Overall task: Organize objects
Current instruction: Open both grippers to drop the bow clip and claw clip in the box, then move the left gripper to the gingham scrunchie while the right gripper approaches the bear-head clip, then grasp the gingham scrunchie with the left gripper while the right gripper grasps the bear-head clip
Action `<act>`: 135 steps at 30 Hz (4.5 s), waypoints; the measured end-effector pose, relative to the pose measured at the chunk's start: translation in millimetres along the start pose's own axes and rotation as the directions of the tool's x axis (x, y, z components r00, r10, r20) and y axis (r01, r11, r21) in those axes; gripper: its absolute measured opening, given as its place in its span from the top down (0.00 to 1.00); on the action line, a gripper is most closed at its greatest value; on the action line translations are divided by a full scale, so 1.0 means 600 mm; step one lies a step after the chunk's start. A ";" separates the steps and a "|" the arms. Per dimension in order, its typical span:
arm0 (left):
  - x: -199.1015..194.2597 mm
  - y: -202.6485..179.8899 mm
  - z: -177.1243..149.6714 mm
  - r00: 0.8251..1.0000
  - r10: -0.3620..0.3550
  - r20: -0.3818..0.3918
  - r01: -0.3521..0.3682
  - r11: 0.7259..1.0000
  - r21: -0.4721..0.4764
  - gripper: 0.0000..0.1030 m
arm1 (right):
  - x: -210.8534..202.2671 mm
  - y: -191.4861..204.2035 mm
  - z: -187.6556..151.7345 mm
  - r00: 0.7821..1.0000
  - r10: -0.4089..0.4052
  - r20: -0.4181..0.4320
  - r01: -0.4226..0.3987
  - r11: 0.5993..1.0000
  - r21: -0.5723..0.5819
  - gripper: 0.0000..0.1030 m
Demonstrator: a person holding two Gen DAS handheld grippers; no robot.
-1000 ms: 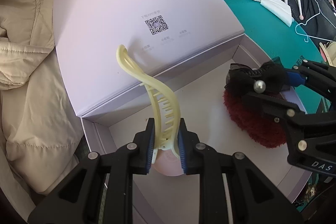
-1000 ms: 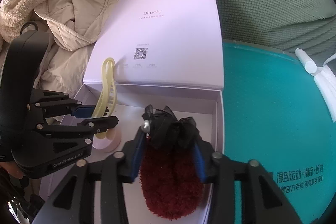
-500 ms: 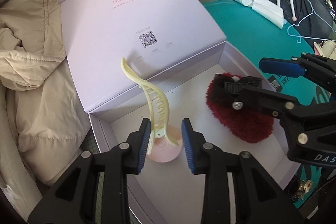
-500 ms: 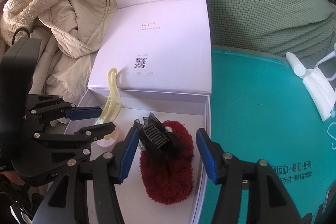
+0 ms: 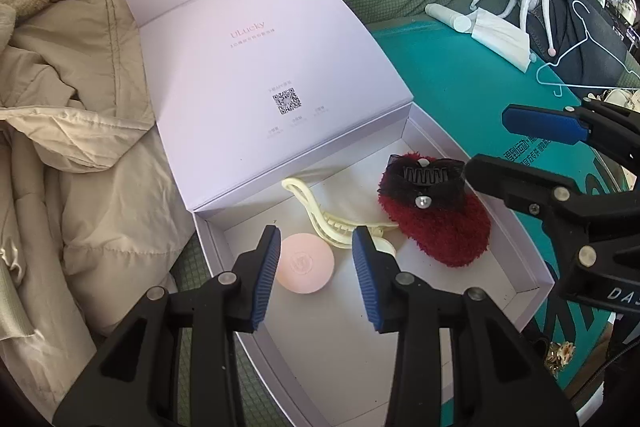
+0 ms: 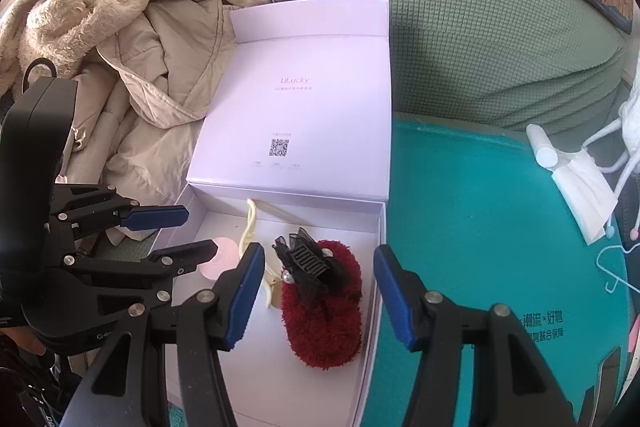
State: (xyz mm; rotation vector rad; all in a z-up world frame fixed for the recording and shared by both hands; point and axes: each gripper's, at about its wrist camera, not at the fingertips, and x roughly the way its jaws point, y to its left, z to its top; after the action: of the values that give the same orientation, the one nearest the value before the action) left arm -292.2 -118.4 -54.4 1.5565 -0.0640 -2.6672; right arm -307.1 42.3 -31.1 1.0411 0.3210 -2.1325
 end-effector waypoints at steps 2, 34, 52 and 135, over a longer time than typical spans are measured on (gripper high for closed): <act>-0.012 0.004 -0.003 1.000 0.002 0.008 -0.002 1.000 -0.002 0.66 | -0.008 0.002 0.000 1.000 -0.003 0.004 0.003 1.000 0.000 0.45; -0.187 -0.030 -0.097 0.995 -0.014 0.095 0.012 1.000 0.019 0.42 | -0.159 0.028 -0.097 0.994 -0.108 0.019 0.107 0.994 0.016 0.45; -0.240 -0.084 -0.196 0.992 -0.091 0.092 0.084 0.994 0.075 0.39 | -0.195 0.051 -0.210 0.996 -0.084 -0.017 0.085 0.995 0.058 0.40; -0.024 -0.219 -0.351 0.942 -0.284 -0.179 0.292 0.956 0.017 0.81 | -0.155 -0.051 -0.436 0.993 0.002 -0.121 0.041 0.935 0.351 0.46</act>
State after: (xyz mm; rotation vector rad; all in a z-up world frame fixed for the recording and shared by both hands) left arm -105.2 11.7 -153.5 1.9452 0.1251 -2.7376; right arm -138.9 241.9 -130.7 1.3781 -0.0014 -2.1988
